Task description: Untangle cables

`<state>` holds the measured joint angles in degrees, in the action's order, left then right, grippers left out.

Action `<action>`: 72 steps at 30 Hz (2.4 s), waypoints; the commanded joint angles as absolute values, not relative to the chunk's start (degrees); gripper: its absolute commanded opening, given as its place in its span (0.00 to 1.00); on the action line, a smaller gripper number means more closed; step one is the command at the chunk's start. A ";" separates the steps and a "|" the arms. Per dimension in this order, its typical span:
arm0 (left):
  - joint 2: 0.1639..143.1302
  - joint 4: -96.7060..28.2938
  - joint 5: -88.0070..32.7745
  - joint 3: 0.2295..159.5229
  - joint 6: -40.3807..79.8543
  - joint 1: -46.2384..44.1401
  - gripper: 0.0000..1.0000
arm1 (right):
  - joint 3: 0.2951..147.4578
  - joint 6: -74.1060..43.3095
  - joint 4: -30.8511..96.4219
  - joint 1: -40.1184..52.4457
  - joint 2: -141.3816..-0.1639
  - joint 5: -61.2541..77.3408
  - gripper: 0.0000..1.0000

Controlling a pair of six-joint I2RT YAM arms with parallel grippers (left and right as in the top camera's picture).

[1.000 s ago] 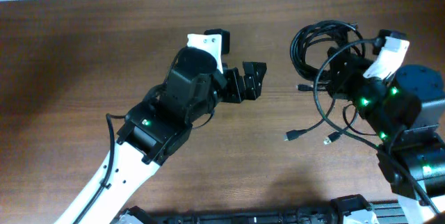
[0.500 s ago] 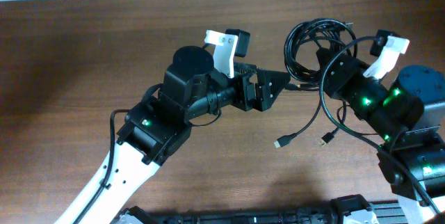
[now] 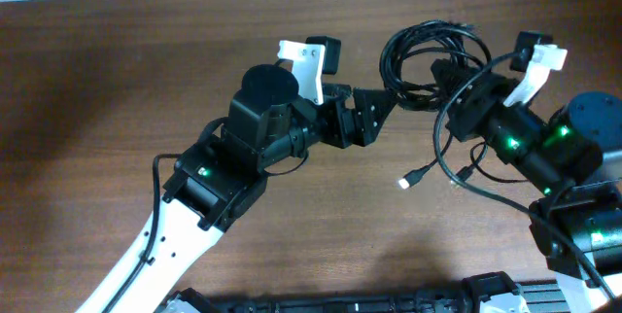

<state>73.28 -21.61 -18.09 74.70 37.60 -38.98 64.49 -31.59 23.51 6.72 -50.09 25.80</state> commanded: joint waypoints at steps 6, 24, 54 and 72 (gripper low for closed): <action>72.40 -22.96 -9.23 75.48 38.44 -38.83 0.86 | 64.73 -25.23 18.98 6.72 -49.36 38.02 0.04; 74.67 -42.39 -3.57 75.48 42.39 -38.83 0.62 | 64.73 -22.50 14.68 6.66 -49.43 38.33 0.04; 69.63 -24.60 -13.93 75.48 42.41 -38.83 0.86 | 64.73 -23.99 16.21 6.66 -49.58 40.03 0.04; 68.90 -21.71 -18.24 75.48 42.41 -38.83 0.81 | 64.73 -22.31 17.30 6.68 -49.58 38.61 0.04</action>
<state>69.34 -22.90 -17.23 75.22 42.72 -38.72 64.38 -22.70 17.34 6.66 -50.13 35.20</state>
